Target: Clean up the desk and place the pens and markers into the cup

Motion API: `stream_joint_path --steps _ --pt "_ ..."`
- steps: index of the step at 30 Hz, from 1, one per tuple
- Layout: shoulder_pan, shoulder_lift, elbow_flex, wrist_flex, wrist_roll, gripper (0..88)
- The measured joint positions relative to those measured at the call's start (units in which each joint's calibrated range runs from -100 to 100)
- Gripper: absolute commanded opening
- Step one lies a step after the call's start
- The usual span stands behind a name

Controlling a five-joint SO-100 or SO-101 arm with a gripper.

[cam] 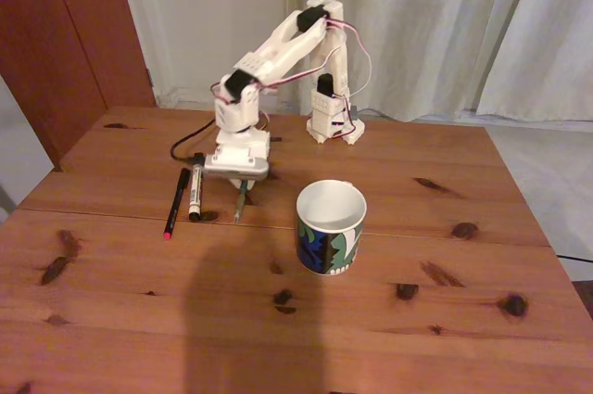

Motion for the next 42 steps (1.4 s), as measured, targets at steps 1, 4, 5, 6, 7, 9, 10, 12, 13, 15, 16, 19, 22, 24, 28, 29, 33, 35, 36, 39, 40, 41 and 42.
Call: stream_joint_path --steps 1,4,5,6,7,9,10,12,13,15,16,19,22,24,28,29,33,35,36,39,40,41,42 --pt "-0.7 -2.5 0.8 0.0 -1.1 0.7" --pt "-3.4 -10.1 3.7 0.0 -4.3 0.7" --pt "-4.3 -12.5 4.5 0.0 -5.4 0.7" --pt "-5.4 -14.9 5.4 0.0 -6.5 0.7" --pt "-6.3 -17.2 6.4 -0.1 -7.6 0.7" --pt "-8.4 -21.7 8.5 -1.5 -10.0 0.7" --pt "-9.6 -23.7 9.9 -3.1 -11.3 0.7" --pt "-12.0 -27.5 13.0 -7.5 -14.2 0.7" --pt "-13.1 -29.2 14.7 -10.5 -15.7 0.7" --pt "-15.5 -32.2 18.7 -17.4 -18.6 0.7" --pt "-16.6 -33.5 20.6 -21.2 -19.9 0.7" --pt "-19.8 -36.3 24.7 -32.5 -22.9 0.7" --pt "-22.4 -38.1 25.4 -41.0 -24.7 0.7" --pt "-23.8 -39.2 25.4 -44.0 -25.6 0.7" --pt "-26.0 -40.5 25.4 -46.4 -27.0 0.7" --pt "-26.3 -40.8 25.4 -46.6 -27.3 0.7" --pt "-26.6 -41.2 25.4 -47.0 -28.8 0.7" --pt "-26.6 -41.2 25.4 -47.0 -29.5 0.7" --pt "-26.6 -41.2 25.4 -47.0 -29.9 0.7" --pt "-25.7 -41.2 25.9 -47.0 -30.3 0.7" --pt "-25.2 -41.2 25.9 -47.0 -30.5 0.7" --pt "-24.4 -41.2 25.9 -47.0 -30.7 0.7" --pt "-24.0 -41.2 26.1 -47.4 -31.0 0.7"
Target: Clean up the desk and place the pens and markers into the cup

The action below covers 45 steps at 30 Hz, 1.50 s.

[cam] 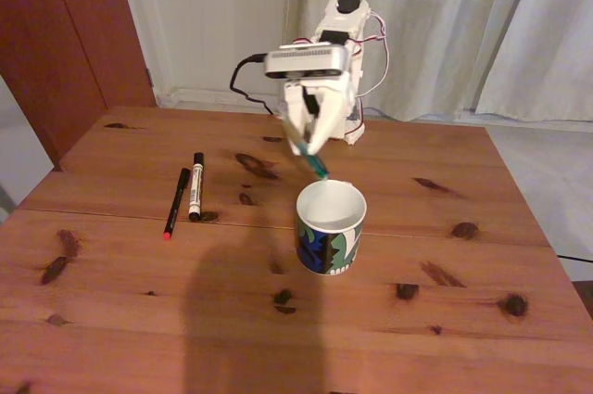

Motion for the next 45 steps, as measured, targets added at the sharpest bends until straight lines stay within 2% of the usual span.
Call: stream_joint_path --steps 11,29,31,36,45 --pt "0.4 5.5 3.1 -10.4 -0.5 0.7" --pt "-5.7 9.7 3.1 -11.2 -0.5 1.2" --pt "-5.9 9.7 3.8 -11.2 -0.5 2.8" --pt "-5.9 9.7 4.1 -11.2 -0.5 13.0" --pt "-5.8 9.7 4.1 -11.2 0.5 13.7"
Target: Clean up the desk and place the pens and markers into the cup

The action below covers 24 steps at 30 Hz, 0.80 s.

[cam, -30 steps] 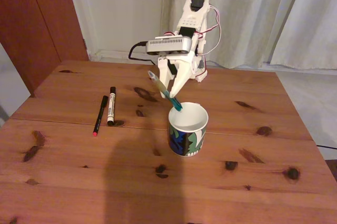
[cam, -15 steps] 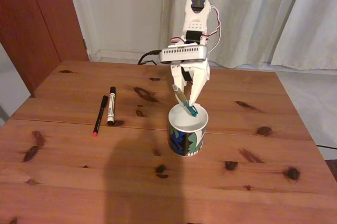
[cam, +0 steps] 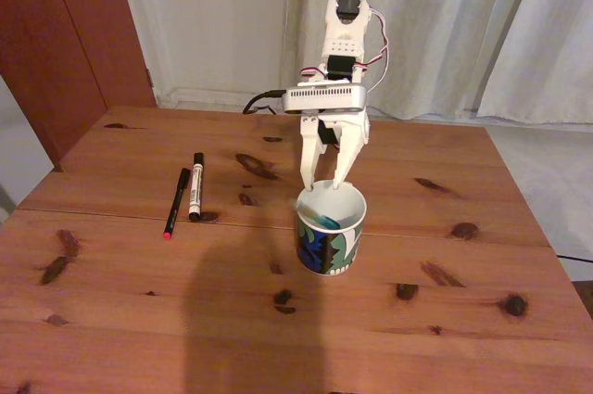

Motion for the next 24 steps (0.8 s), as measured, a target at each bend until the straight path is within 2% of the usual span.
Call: stream_joint_path --steps 12,24 --pt "5.4 0.1 -4.9 0.3 1.5 13.8" --pt "16.1 0.1 -12.5 30.3 10.5 13.8"
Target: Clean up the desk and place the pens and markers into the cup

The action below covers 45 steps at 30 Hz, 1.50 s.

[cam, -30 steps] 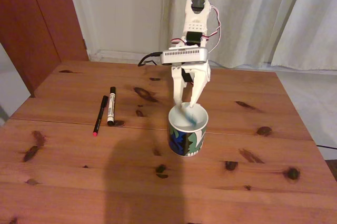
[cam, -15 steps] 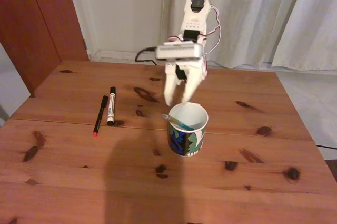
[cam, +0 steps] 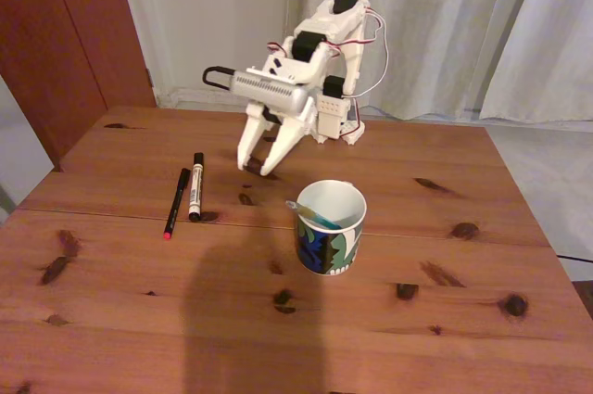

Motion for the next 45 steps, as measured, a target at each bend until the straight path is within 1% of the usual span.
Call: stream_joint_path --steps 4,7,12,23,32,45 --pt "3.7 1.8 -0.8 8.3 4.5 14.2" --pt "5.5 4.2 -0.8 11.4 8.2 14.3" --pt "8.5 9.5 -1.9 12.3 13.1 14.3" --pt "15.9 24.5 -11.6 12.4 23.2 14.0" --pt "19.7 32.8 -19.8 12.4 26.8 14.3" --pt "22.3 36.1 -20.5 12.4 31.2 13.8"
